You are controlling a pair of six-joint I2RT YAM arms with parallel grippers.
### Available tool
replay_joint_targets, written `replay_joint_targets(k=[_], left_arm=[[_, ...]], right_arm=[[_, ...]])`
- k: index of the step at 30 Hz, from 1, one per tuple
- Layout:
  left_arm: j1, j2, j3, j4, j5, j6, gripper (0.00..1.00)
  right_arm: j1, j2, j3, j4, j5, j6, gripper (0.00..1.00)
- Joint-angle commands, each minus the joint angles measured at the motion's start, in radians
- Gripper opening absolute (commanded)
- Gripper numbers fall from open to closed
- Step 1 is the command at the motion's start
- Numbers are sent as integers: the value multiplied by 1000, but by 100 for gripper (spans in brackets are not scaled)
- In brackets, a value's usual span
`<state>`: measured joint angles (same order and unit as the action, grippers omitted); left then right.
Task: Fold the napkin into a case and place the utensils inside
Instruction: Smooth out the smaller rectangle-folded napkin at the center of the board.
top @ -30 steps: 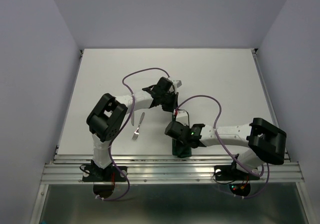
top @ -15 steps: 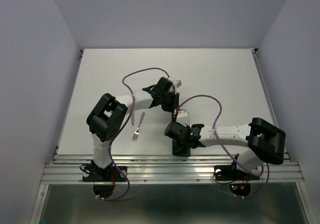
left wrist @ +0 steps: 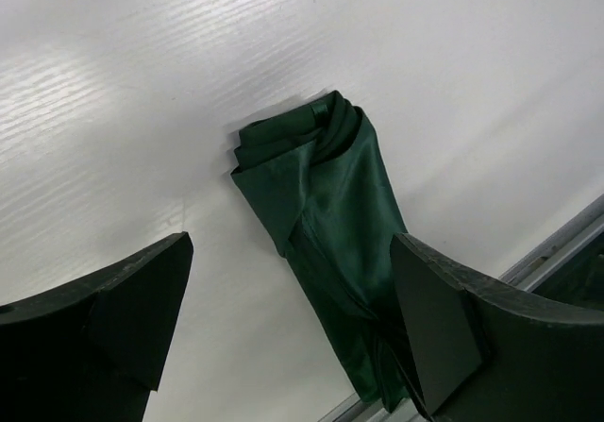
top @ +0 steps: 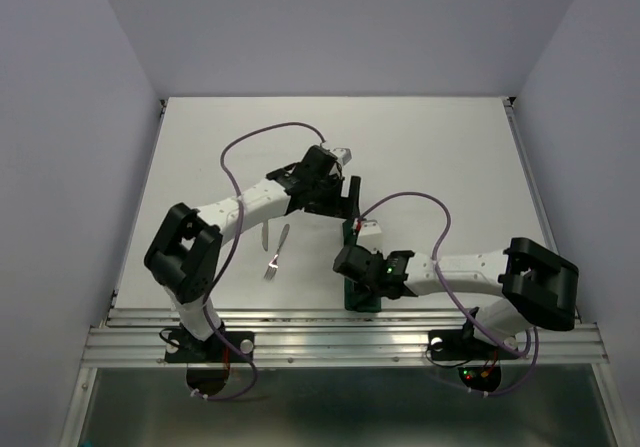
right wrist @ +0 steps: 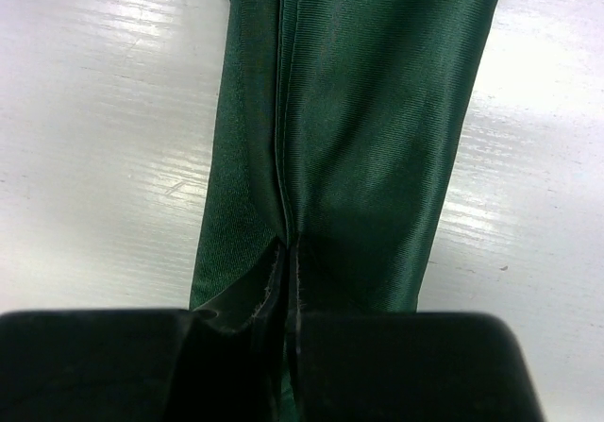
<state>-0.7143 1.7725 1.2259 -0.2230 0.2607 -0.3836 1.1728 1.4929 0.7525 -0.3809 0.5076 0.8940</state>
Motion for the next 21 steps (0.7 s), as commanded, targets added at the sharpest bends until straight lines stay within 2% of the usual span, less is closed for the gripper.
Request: replay_joint_targets(k=[1, 6, 10, 11, 13, 14, 18, 19, 21], left_arm=[[-4, -172, -44, -68, -112, -20, 99], [-4, -272, -178, -59, -126, -103, 96], [-14, -366, -328, 20, -40, -173, 70], [-20, -389, -383, 52, -26, -199, 59], [-37, -401, -430, 85, 9, -224, 52], [-59, -404, -465, 114, 21, -235, 43], [-108, -383, -526, 215, 100, -294, 29], [-114, -365, -542, 253, 126, -305, 20], [-129, -335, -549, 303, 143, -330, 17]], right_arm=[[10, -25, -10, 39, 16, 14, 1], [10, -37, -15, 50, 23, 11, 1], [10, -60, -28, 60, 29, 16, 1], [10, -71, -31, 62, 29, 16, 1], [10, -80, -35, 62, 32, 17, 1], [10, -83, -33, 62, 34, 16, 1], [1, -74, -27, 60, 26, 13, 1], [1, -65, -22, 60, 25, 13, 1], [1, -56, -18, 60, 23, 16, 1]])
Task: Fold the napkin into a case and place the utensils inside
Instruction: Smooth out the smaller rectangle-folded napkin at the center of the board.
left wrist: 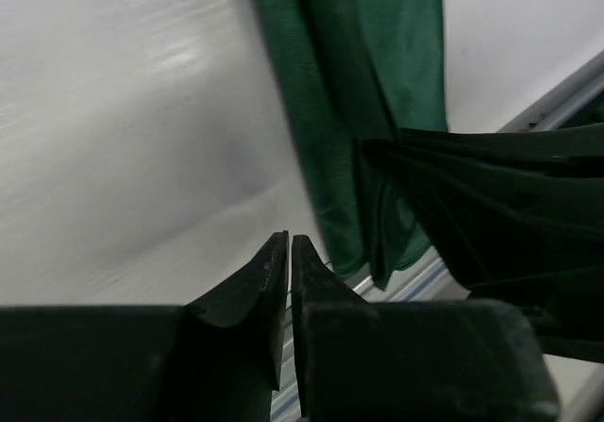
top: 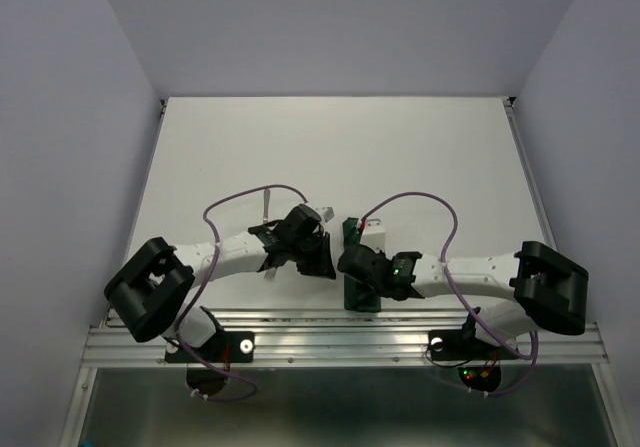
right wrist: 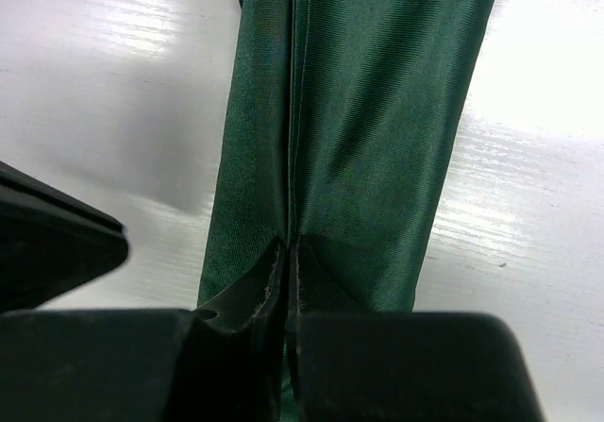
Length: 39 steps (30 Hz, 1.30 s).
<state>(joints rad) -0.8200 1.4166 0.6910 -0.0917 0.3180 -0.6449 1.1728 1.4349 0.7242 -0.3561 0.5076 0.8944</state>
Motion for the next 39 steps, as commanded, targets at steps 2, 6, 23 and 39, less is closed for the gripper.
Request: replay_joint_targets(k=[2, 6, 23, 39], left_arm=[[-34, 38, -12, 199, 99, -78, 11], [-64, 68, -13, 248, 127, -104, 4], [-110, 219, -7, 259, 102, -94, 0], [-119, 223, -16, 276, 105, -98, 0]], right_arm=[[1, 12, 12, 36, 19, 20, 1], [1, 16, 11, 37, 16, 23, 1], [-18, -13, 17, 37, 25, 6, 1], [-27, 68, 98, 71, 19, -49, 1]])
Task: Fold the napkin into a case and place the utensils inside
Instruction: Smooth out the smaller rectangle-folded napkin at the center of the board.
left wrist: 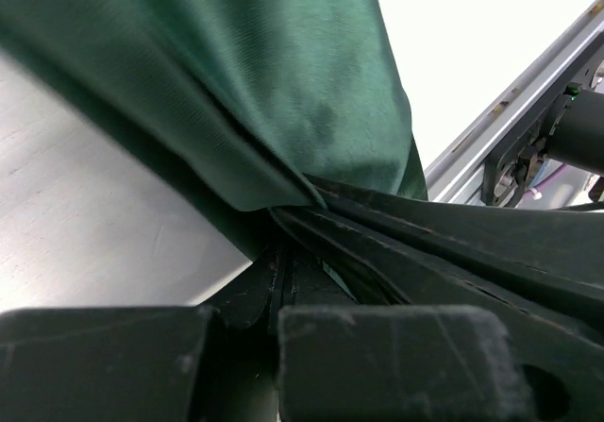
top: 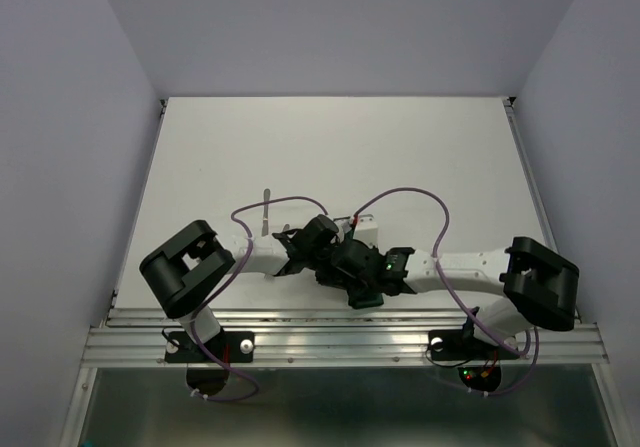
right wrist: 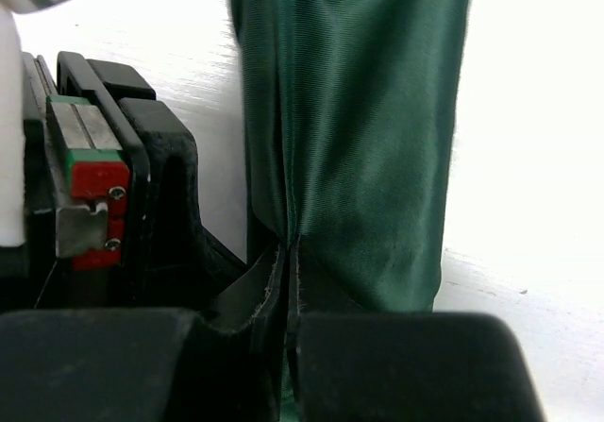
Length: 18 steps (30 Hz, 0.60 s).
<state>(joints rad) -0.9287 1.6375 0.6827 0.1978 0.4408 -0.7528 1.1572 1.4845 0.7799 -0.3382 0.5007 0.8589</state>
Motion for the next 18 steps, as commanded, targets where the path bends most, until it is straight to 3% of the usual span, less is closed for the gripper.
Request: replay_joint_targets(k=[1, 10, 18], left_arm=[[-10, -2, -11, -14, -19, 10, 0], [-10, -44, -9, -57, -42, 16, 0], [-10, -114, 47, -175, -83, 41, 0]], right_arm=[[-11, 28, 38, 56, 21, -12, 1], [-11, 11, 1, 68, 21, 11, 4], [-22, -111, -19, 59, 27, 19, 35]])
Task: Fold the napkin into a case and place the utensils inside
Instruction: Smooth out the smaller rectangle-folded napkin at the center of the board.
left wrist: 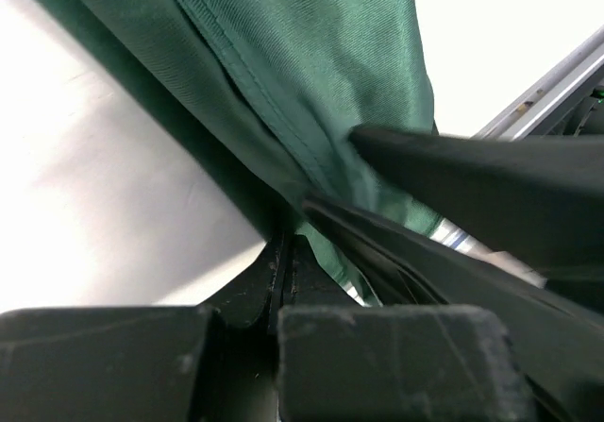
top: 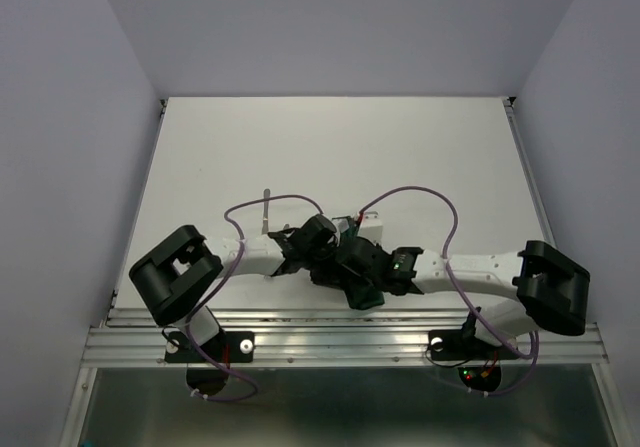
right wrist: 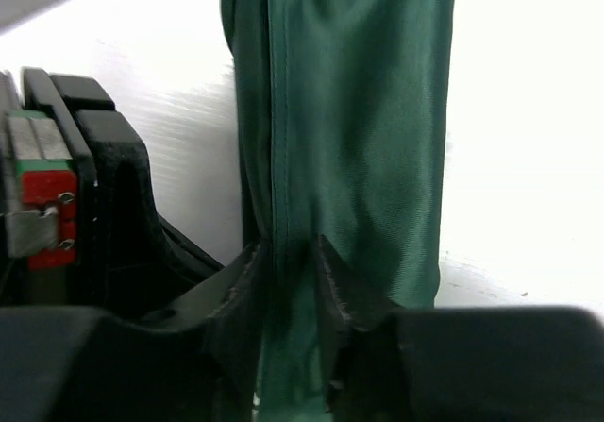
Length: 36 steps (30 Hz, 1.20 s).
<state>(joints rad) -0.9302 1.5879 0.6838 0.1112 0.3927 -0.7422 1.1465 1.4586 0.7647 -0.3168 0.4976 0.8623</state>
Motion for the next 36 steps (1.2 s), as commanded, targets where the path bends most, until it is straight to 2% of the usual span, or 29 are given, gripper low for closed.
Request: replay_joint_targets(k=[1, 7, 12, 15, 16, 19, 20, 21, 22, 26, 27, 28, 31, 36], left_arm=[[-9, -78, 49, -99, -38, 33, 0], [-9, -111, 74, -169, -63, 52, 0], [-7, -126, 114, -261, -130, 78, 0], [5, -169, 138, -306, -172, 95, 0], [46, -228, 169, -295, -181, 108, 0], [60, -214, 198, -282, -183, 113, 0], [62, -180, 210, -298, -193, 113, 7], [64, -160, 226, -298, -201, 113, 7], [64, -129, 244, -321, -207, 112, 19], [64, -115, 206, -305, -212, 83, 50], [64, -117, 195, -294, -198, 76, 55], [64, -118, 174, -271, -190, 70, 67], [62, -112, 143, -214, -146, 47, 77], [56, -59, 137, -180, -130, 35, 76]], right_arm=[[-20, -98, -7, 35, 30, 15, 36], [-39, -182, -28, 12, 19, 27, 44], [-73, -231, -62, -1, 6, 47, 45], [-97, -262, -100, -4, -11, 72, 33], [-117, -289, -155, -4, -43, 104, 13], [-117, -284, -169, -4, -63, 116, 11], [-117, -271, -177, -4, -74, 124, 11], [-117, -265, -180, -4, -77, 127, 11], [-117, -261, -185, -4, -80, 130, 12], [-117, -256, -202, -4, -88, 147, 19], [-117, -259, -205, -4, -91, 149, 19], [-117, -257, -206, -4, -91, 147, 20], [-117, -233, -200, -4, -97, 136, 21], [-117, -181, -191, 12, -114, 127, 20]])
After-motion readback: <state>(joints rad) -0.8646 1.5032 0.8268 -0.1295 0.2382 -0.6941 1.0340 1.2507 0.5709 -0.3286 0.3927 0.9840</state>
